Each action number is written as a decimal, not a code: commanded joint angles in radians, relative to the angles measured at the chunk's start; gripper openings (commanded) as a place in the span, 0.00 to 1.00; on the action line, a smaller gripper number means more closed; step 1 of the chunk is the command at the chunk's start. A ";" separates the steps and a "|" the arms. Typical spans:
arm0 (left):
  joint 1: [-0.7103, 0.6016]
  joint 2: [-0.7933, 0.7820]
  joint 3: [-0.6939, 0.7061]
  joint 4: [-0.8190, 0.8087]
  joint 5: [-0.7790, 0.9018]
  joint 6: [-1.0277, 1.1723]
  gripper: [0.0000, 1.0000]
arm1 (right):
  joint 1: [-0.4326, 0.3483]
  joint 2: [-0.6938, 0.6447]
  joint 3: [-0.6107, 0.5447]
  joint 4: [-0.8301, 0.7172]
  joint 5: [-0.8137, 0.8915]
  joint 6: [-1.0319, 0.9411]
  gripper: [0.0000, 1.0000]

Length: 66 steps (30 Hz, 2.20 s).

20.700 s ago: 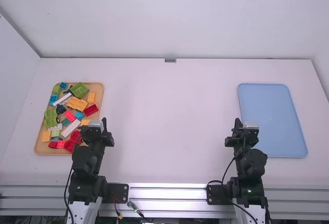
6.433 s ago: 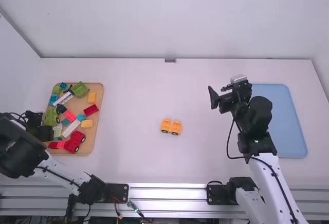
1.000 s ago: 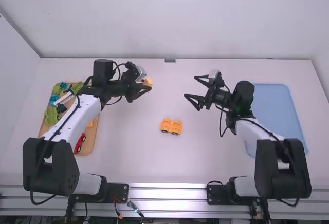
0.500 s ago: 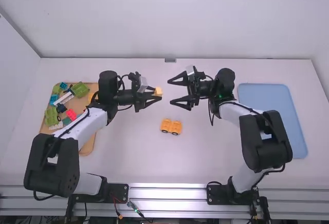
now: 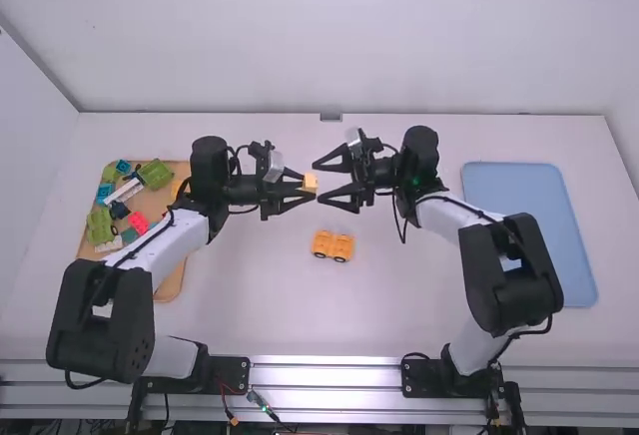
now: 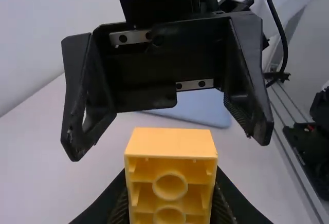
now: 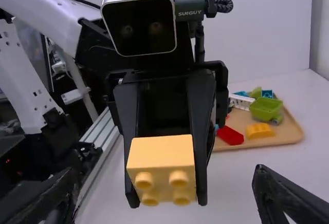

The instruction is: Assemble lego blocks to make yellow taxi

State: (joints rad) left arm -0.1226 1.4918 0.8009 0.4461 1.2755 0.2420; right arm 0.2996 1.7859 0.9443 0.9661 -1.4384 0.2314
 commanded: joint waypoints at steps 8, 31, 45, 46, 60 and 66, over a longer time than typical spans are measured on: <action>-0.008 -0.013 -0.004 0.008 0.014 -0.007 0.02 | 0.028 0.015 0.026 0.005 0.074 0.004 0.81; -0.008 -0.013 -0.004 0.003 0.015 0.001 0.02 | 0.047 0.015 0.026 0.006 0.101 0.003 0.47; -0.008 -0.013 -0.004 0.013 0.015 0.016 0.03 | 0.062 0.015 0.025 0.020 0.113 0.003 0.44; -0.008 -0.013 -0.004 0.012 0.014 0.017 0.05 | 0.062 0.015 0.025 0.021 0.113 0.003 0.43; -0.008 -0.013 -0.004 0.030 0.015 0.016 0.99 | 0.058 0.015 0.025 0.019 0.158 0.019 0.33; -0.008 -0.013 -0.004 -0.050 -0.115 0.009 0.99 | 0.024 0.012 0.025 -0.059 0.334 -0.010 0.26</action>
State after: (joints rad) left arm -0.1226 1.4921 0.7982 0.4019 1.2163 0.2543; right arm 0.3397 1.7859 0.9497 0.9123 -1.2003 0.2321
